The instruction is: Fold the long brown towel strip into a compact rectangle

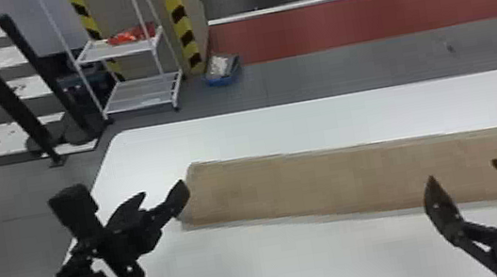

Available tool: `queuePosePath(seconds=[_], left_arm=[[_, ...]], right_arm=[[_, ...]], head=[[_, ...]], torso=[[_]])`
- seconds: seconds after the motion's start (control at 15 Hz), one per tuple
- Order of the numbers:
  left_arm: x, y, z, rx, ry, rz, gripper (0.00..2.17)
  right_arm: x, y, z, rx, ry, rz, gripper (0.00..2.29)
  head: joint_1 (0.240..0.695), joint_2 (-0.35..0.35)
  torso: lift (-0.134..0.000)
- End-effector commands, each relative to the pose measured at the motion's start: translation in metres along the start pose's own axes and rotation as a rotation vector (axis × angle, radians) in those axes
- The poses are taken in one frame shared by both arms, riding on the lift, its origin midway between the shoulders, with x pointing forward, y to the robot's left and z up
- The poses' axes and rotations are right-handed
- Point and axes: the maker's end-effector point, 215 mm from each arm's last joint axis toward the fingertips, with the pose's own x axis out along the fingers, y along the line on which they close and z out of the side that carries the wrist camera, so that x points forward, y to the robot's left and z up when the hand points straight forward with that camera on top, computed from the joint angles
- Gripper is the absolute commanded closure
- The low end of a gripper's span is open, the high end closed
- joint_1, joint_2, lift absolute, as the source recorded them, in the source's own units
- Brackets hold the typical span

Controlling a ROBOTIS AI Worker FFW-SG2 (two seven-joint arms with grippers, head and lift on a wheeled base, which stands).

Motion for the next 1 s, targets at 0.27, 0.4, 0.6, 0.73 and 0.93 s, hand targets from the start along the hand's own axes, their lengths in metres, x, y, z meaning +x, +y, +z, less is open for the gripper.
queuePosePath(seconds=[0.27,0.4,0.6,0.73,0.93], left_arm=[[0.064,0.018,-0.016,-0.079,0.209,-0.028,0.09],[0.069,0.025,-0.025,-0.055,0.250,-0.008,0.09],[0.066,0.022,-0.043,-0.051,0.318,-0.015,0.09],[0.063,0.022,-0.059,-0.033,0.380,-0.003,0.08],[0.052,0.005,-0.081,-0.063,0.455,-0.068,0.37]], right_arm=[[0.000,0.000,0.000,0.000,0.000,-0.001,0.11],[0.000,-0.002,-0.001,-0.001,0.003,-0.004,0.11],[0.003,-0.002,-0.006,0.002,0.011,-0.002,0.11],[0.005,-0.001,-0.006,0.003,0.010,-0.001,0.11],[0.005,-0.003,-0.010,0.002,0.018,-0.004,0.11]], head=[[0.695,0.151],[0.695,0.152],[0.695,0.155],[0.695,0.153],[0.695,0.145]], torso=[[-0.117],[-0.117],[-0.117],[-0.117],[-0.117]])
